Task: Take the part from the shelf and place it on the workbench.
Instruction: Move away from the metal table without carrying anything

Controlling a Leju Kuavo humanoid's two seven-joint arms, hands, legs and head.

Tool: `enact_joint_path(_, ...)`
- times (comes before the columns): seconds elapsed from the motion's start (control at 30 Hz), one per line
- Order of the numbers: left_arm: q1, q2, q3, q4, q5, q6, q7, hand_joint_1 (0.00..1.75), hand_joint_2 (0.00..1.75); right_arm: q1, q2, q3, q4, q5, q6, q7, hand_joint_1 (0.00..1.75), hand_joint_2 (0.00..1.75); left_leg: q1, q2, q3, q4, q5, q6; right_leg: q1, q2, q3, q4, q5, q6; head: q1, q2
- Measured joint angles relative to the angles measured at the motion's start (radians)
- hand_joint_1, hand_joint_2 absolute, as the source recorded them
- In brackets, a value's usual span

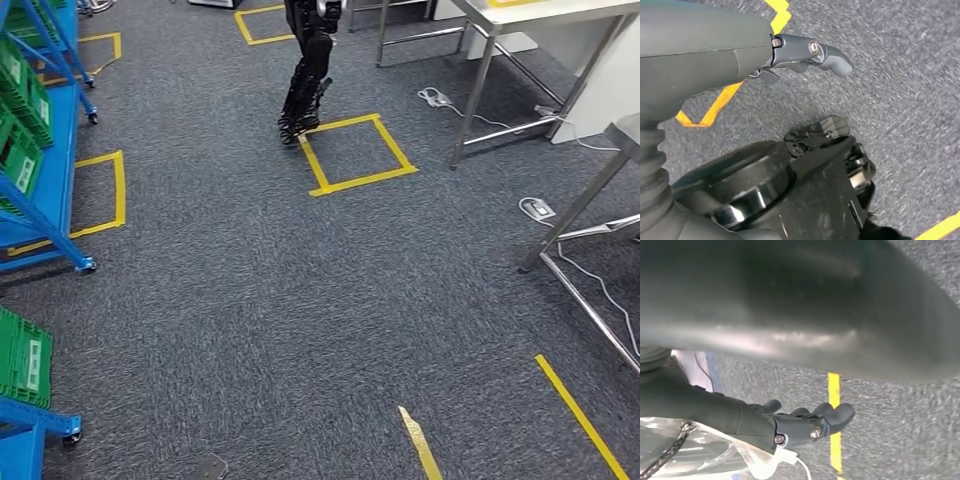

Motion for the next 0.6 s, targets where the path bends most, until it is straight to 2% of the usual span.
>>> enact_joint_path(0.03,0.001,0.000,0.000,0.000,0.000,0.002,0.000,0.00,1.75,0.001,0.000,0.000,0.000,0.000,0.000,0.000,0.00,0.00,0.000,-0.014,0.001,0.000,-0.001,0.000,0.000,0.002,-0.021,0.023,0.007,0.000,0.000,0.000)
enact_joint_path(0.07,0.001,0.000,0.000,0.000,0.000,0.004,0.000,0.00,1.75,0.002,0.000,0.000,0.000,0.000,0.000,0.000,0.00,0.00,0.000,-0.029,0.003,0.001,-0.003,-0.001,-0.001,0.003,-0.024,0.007,0.033,0.000,0.000,0.000)
enact_joint_path(0.1,0.002,0.000,0.000,0.000,0.000,0.006,0.000,0.00,1.75,0.003,-0.001,0.000,0.000,0.000,0.000,-0.001,0.00,0.00,0.001,-0.044,0.006,0.003,-0.005,-0.005,-0.003,0.009,-0.009,-0.046,0.076,0.001,0.000,0.000)
enact_joint_path(0.13,0.002,0.000,0.000,0.000,0.000,0.008,0.000,0.00,1.75,0.003,-0.001,0.000,0.000,0.000,0.000,-0.001,0.00,0.00,0.002,-0.058,0.008,0.005,-0.009,-0.010,-0.006,0.026,0.016,-0.115,0.117,0.003,0.000,0.000)
enact_joint_path(0.17,0.001,0.000,0.000,0.000,0.000,0.008,0.000,0.00,1.75,0.003,-0.001,0.000,0.000,0.000,0.000,-0.001,0.00,0.00,0.002,-0.071,0.008,0.010,-0.013,-0.016,-0.010,0.053,0.041,-0.178,0.146,0.005,0.000,0.000)
enact_joint_path(0.2,0.000,0.000,0.001,0.000,0.000,0.009,0.000,0.00,1.75,0.003,0.000,0.000,0.000,0.000,0.000,-0.001,0.00,0.00,0.003,-0.084,0.005,0.016,-0.016,-0.022,-0.013,0.076,0.062,-0.222,0.159,0.004,0.001,0.000)
enact_joint_path(0.23,-0.001,0.000,0.001,0.000,0.000,0.010,0.001,0.00,1.75,0.003,0.000,0.000,0.001,0.000,0.000,-0.001,0.00,0.00,0.003,-0.095,0.000,0.020,-0.017,-0.027,-0.014,0.092,0.073,-0.241,0.158,0.002,0.002,0.000)
enact_joint_path(0.27,-0.002,0.001,0.001,0.000,0.000,0.010,0.001,0.00,1.75,0.002,0.000,0.000,0.001,0.001,0.001,-0.001,0.00,0.00,0.004,-0.107,-0.006,0.023,-0.016,-0.032,-0.013,0.094,0.077,-0.244,0.152,-0.002,0.002,0.000)
enact_joint_path(0.3,-0.001,0.002,0.001,0.000,0.000,0.011,0.001,0.00,1.75,0.003,0.000,0.000,0.001,0.001,0.001,-0.001,0.00,0.00,0.006,-0.117,-0.010,0.025,-0.015,-0.037,-0.013,0.082,0.080,-0.245,0.151,-0.008,0.002,0.000)
enact_joint_path(0.33,0.001,0.002,0.001,0.000,0.000,0.011,0.002,0.00,1.75,0.003,0.001,0.000,0.001,0.001,0.001,-0.001,0.00,0.00,0.006,-0.107,-0.014,0.030,-0.018,-0.042,-0.012,0.069,0.082,-0.246,0.151,-0.014,0.001,0.000)
enact_joint_path(0.37,0.002,0.002,0.001,0.000,0.000,0.012,0.002,0.00,1.75,0.004,0.001,-0.001,0.001,0.001,0.001,-0.001,0.00,0.00,0.005,-0.084,-0.022,0.049,-0.028,-0.046,-0.012,0.056,0.084,-0.246,0.150,-0.021,-0.002,0.000)
enact_joint_path(0.43,0.000,0.001,0.002,0.000,0.000,0.012,0.003,0.00,1.75,0.006,0.001,-0.001,0.001,0.002,0.001,-0.002,0.00,0.00,0.002,-0.019,-0.055,0.120,-0.066,-0.053,-0.009,0.031,0.090,-0.248,0.148,-0.033,-0.007,0.000)
enact_joint_path(0.47,-0.001,0.001,0.002,0.000,0.000,0.012,0.003,0.00,1.75,0.006,0.001,-0.001,0.001,0.001,0.001,-0.002,0.00,0.00,0.002,-0.003,-0.069,0.149,-0.081,-0.054,-0.007,0.023,0.091,-0.248,0.146,-0.036,-0.010,0.000)
enact_joint_path(0.5,-0.002,0.001,0.002,0.000,0.000,0.012,0.003,0.00,1.75,0.007,0.001,-0.001,0.001,0.001,0.001,-0.002,0.00,0.00,0.002,0.002,-0.078,0.167,-0.089,-0.055,-0.006,0.019,0.091,-0.248,0.146,-0.037,-0.009,0.000)
enact_joint_path(0.6,-0.002,0.001,0.002,0.000,0.000,0.012,0.003,0.00,1.75,0.007,0.001,-0.001,0.001,0.001,0.001,-0.002,0.00,0.00,0.002,0.003,-0.079,0.168,-0.089,-0.055,-0.006,0.019,0.091,-0.248,0.146,-0.037,-0.009,0.000)
